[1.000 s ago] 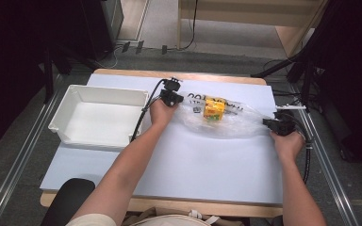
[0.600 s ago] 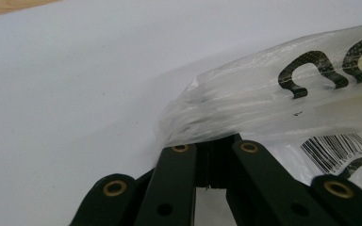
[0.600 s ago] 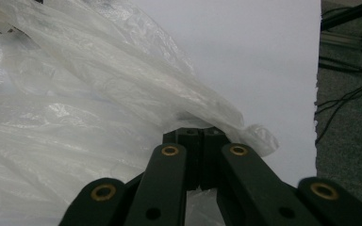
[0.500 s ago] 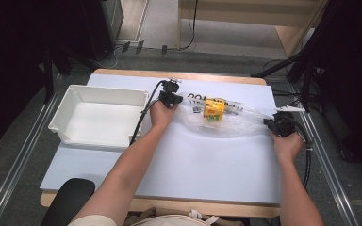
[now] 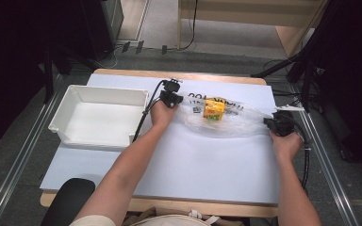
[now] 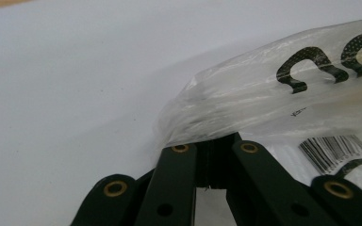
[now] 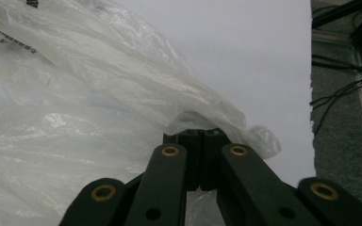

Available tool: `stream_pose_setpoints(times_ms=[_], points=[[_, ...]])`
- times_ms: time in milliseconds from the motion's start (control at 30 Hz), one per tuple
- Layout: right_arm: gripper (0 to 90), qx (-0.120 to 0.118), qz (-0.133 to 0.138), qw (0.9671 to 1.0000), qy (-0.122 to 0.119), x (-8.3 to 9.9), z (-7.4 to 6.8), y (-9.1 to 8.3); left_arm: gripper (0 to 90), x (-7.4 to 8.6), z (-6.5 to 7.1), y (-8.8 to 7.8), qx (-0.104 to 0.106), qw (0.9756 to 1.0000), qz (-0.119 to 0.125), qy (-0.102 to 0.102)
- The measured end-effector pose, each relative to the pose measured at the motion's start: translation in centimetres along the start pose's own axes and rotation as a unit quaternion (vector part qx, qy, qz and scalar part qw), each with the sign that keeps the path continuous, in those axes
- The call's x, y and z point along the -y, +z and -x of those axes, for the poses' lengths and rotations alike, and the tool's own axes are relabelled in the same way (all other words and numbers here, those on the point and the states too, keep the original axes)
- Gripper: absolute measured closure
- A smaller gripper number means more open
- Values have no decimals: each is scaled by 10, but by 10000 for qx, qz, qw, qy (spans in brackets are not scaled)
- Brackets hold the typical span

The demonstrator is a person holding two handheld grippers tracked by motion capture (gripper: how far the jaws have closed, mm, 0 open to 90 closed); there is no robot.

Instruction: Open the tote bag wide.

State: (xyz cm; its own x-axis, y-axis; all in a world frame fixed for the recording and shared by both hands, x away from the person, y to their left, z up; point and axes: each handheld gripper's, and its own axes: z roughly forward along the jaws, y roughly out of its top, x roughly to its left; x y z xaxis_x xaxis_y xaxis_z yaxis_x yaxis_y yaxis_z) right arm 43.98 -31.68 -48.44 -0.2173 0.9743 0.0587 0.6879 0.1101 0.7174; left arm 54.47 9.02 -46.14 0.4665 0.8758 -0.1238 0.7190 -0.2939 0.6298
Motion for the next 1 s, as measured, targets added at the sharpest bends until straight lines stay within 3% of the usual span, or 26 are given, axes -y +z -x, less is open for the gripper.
stream_pose_setpoints(times_ms=[67,133,233,333,433,533,767,900,1000], points=[[900,-63,-3,10000,29,-2,1,-2,900,-2,-1,-2,108,9999,-82,-35],[900,-139,2,9999,-13,-3,1,-6,900,-6,-2,-7,294,9995,2,-71],[897,-190,2,9998,-45,-6,0,-9,891,-8,-1,-13,382,9992,68,-55],[856,-320,102,9994,-59,-11,-3,-18,864,-11,1,-21,473,9988,102,110],[801,-456,94,9989,-88,-16,-7,-22,862,-14,2,-30,609,9979,189,93],[759,-547,194,9982,-121,-21,-11,-29,855,-18,6,-38,666,9972,290,198],[674,-889,167,9955,-275,-35,-28,-39,820,-21,8,-50,800,9959,381,170],[668,-999,254,9938,-425,-42,-38,-46,814,-27,17,-62,779,9953,416,409],[677,-1092,306,9925,-460,-46,-42,-50,811,-30,20,-67,866,9944,443,421]])
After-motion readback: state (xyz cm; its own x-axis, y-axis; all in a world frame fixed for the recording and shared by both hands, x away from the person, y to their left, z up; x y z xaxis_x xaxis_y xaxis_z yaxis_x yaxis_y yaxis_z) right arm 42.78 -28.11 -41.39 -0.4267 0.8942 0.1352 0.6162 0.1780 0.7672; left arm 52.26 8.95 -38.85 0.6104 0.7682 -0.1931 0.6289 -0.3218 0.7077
